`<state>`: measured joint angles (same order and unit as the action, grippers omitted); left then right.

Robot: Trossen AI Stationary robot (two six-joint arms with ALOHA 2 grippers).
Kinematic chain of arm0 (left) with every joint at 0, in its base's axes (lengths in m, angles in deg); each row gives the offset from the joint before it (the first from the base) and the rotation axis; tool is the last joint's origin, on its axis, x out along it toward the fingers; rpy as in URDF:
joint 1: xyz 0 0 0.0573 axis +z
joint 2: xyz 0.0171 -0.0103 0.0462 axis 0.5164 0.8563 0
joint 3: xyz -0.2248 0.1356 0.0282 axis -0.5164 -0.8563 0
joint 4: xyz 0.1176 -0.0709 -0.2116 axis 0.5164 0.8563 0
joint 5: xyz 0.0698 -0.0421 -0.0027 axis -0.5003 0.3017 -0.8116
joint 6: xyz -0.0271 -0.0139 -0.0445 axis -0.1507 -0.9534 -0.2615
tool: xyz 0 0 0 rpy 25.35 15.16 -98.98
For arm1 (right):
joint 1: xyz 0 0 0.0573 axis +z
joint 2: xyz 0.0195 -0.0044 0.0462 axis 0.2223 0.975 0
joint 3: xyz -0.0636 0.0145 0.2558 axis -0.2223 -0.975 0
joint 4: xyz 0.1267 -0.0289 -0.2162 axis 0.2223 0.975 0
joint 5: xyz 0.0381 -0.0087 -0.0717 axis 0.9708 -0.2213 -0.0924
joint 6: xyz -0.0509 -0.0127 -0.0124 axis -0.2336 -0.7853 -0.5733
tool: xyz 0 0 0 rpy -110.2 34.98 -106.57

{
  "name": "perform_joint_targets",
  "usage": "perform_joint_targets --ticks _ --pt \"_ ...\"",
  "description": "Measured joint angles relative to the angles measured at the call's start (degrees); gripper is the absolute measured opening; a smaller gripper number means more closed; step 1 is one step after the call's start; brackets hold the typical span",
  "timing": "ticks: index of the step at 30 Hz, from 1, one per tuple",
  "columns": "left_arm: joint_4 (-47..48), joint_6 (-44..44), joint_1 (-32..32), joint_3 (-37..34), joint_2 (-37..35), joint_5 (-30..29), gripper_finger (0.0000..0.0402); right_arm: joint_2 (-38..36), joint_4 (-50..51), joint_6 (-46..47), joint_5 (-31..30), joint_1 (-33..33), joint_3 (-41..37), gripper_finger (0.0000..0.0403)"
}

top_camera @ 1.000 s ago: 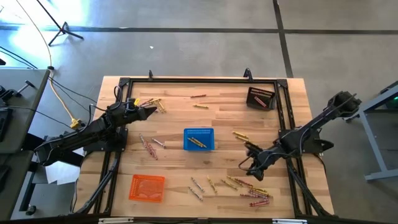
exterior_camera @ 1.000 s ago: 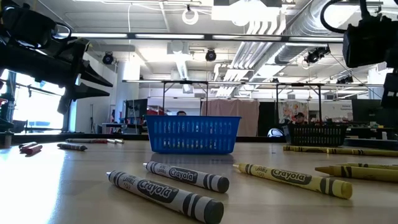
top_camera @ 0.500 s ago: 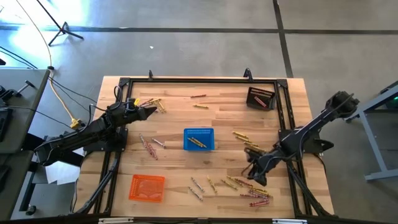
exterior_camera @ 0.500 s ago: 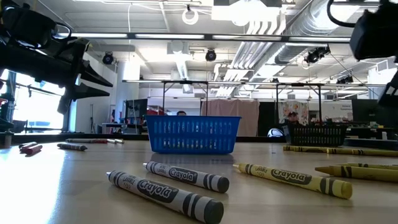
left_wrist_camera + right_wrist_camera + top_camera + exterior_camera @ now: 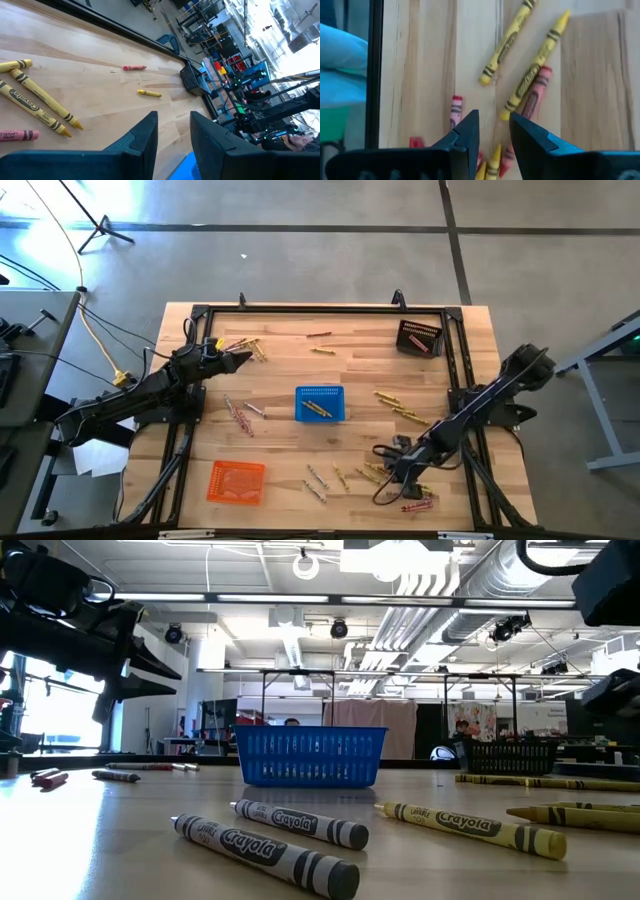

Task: Sort crayons
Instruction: Put the yellow crayon into the blue basket

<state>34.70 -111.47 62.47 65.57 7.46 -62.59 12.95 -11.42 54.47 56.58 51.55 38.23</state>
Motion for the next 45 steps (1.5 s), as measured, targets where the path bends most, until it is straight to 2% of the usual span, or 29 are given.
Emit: perform_joint_targets --ticks 12,21,41,45 --pt "0.0 0.0 0.0 0.0 0.0 0.0 0.0101 7.6 0.2 -8.5 -1.3 -2.8 8.1 0.0094" --pt "0.0 0.0 0.0 0.0 0.0 0.0 0.0101 13.0 0.5 -11.2 -4.0 -3.0 10.4 0.0094" --pt "0.0 0.0 0.0 0.0 0.0 0.0 0.0101 13.6 0.0 -10.1 -4.0 -3.1 10.3 0.0094" --pt "0.0 0.0 0.0 0.0 0.0 0.0 0.0101 13.7 0.1 -10.1 -3.4 -3.1 10.2 0.0075"
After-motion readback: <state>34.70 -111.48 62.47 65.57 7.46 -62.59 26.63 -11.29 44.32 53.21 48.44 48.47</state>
